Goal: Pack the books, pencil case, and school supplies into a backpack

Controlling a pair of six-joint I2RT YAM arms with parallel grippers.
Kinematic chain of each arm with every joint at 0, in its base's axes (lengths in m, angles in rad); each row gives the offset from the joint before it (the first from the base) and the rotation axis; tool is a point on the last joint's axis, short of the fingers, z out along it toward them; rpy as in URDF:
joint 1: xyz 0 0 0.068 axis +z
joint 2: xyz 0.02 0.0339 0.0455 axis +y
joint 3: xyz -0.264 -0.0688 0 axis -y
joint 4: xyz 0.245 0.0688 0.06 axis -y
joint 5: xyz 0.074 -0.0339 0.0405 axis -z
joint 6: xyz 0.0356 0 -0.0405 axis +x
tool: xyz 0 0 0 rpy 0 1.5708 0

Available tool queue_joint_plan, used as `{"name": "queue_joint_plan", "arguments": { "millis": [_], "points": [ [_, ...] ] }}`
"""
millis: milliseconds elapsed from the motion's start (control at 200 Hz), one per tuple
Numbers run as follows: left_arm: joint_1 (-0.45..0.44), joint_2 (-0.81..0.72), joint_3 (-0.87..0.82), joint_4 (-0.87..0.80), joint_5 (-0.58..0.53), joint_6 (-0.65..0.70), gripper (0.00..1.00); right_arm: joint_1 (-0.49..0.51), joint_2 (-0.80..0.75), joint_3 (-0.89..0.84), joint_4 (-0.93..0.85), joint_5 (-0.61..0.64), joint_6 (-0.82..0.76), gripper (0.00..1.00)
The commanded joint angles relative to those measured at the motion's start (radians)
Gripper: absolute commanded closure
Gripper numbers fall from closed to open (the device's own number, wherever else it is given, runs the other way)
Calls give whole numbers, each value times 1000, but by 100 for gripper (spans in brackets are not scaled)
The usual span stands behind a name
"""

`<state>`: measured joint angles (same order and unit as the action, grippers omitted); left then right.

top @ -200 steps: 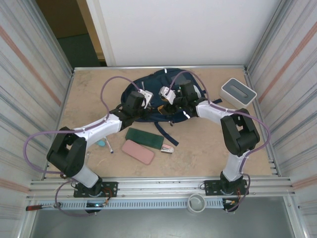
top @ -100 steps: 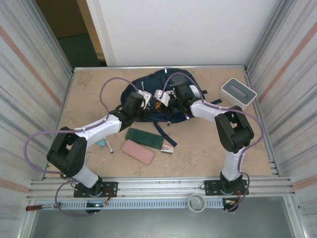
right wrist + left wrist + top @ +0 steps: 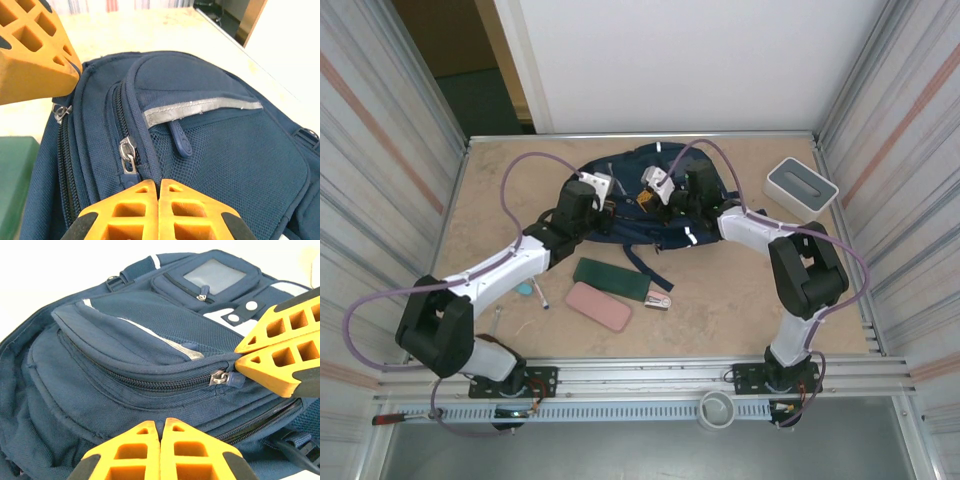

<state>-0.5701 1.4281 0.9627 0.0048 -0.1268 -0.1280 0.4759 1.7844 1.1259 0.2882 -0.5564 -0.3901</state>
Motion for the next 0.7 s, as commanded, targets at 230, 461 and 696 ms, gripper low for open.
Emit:
{"name": "queue_joint_plan", "arguments": {
  "millis": [230, 461, 696],
  "points": [
    [127, -29, 42, -9, -88, 30, 100, -60, -69, -66, 103, -21, 115, 100],
    [159, -32, 44, 19, -54, 56, 100, -65, -70, -52, 21, -21, 51, 100],
    [145, -84, 16, 56, 63, 90, 100, -69, -56, -31, -40, 7, 13, 100]
  ]
}}
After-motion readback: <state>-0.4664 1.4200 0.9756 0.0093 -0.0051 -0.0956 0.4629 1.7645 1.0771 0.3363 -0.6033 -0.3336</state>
